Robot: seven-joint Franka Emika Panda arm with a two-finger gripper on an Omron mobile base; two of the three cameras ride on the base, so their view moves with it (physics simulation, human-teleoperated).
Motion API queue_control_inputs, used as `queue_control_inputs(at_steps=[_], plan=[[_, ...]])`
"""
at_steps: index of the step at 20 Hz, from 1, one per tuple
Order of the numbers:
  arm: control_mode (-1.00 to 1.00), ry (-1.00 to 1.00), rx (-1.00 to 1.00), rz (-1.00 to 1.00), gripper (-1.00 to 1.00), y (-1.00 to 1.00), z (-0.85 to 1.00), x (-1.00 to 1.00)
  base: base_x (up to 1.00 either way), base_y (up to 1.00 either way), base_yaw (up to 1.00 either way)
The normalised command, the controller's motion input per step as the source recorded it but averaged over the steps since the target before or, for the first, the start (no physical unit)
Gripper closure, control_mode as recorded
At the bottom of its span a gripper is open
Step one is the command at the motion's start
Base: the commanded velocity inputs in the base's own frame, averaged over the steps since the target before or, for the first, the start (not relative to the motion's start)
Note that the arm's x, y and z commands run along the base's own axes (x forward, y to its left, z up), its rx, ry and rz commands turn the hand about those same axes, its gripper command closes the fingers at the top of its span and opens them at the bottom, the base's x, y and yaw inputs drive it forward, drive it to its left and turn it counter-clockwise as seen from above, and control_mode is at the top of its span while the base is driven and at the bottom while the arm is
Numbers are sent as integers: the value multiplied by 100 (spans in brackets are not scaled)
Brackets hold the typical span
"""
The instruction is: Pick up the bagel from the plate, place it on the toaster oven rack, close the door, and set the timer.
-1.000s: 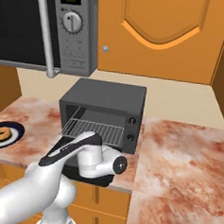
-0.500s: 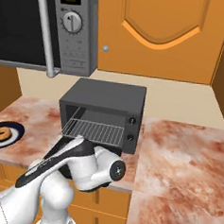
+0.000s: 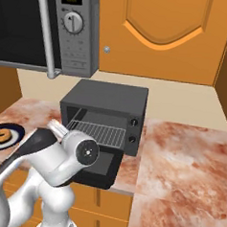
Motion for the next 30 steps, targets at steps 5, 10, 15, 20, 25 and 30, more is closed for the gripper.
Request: queue_control_inputs(at_steps=[5,10,15,20,25,30], plan=[[-100,18,-23,0,-100,60,100,-18,0,0,0],[-100,28,-26,0,-100,76,73,-1,0,0,0],[-100,17,-17,0,-100,98,4,0,0,0,0],[-100,1,-7,0,-100,92,-29,0,0,0,0],[-100,0,-2,0,-100,73,-42,0,0,0,0],[-100,0,0,0,-100,56,-45,0,0,0,0]])
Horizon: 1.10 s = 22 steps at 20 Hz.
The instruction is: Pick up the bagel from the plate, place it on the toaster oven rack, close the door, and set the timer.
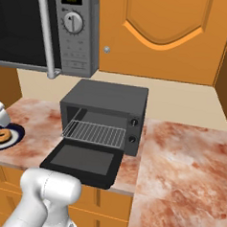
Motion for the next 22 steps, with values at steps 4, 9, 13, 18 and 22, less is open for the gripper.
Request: queue_control_inputs(at_steps=[4,9,13,18,22], plan=[[-100,0,0,0,-100,50,-39,4,0,0,0],[-100,0,0,0,-100,42,-32,15,0,0,0],[-100,0,0,0,-100,23,-20,20,0,0,0],[-100,0,-1,0,-100,19,-22,26,0,0,0],[-100,0,-1,0,-100,17,-25,32,0,0,0]])
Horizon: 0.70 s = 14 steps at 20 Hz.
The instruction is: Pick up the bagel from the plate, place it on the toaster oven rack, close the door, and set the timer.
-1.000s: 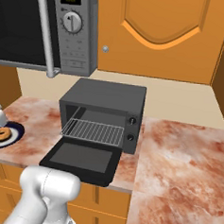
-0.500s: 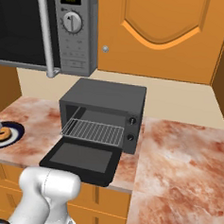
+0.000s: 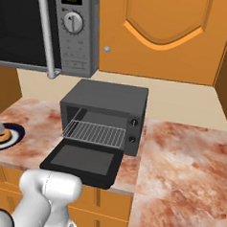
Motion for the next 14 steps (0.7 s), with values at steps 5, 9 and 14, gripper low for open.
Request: queue_control_inputs(at_steps=[5,9,14], plan=[[-100,5,-1,0,-100,15,-30,35,0,0,0],[-100,7,-1,0,-100,14,-32,38,0,0,0],[-100,8,-1,0,-100,19,-32,36,0,0,0]])
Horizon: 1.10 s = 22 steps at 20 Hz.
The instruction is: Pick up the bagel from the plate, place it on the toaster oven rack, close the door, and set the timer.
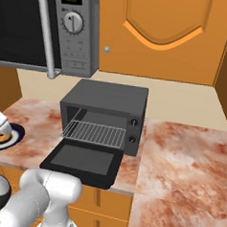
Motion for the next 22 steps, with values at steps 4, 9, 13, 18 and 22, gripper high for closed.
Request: queue_control_inputs(at_steps=[4,9,13,18,22], plan=[[-100,10,-2,0,-100,22,-33,34,0,0,0],[-100,7,-1,0,-100,17,-32,27,0,0,0],[-100,4,-1,0,-100,14,-32,21,0,0,0],[-100,4,-1,0,-100,13,-31,20,0,0,0],[-100,2,0,0,-100,11,-26,15,0,0,0]])
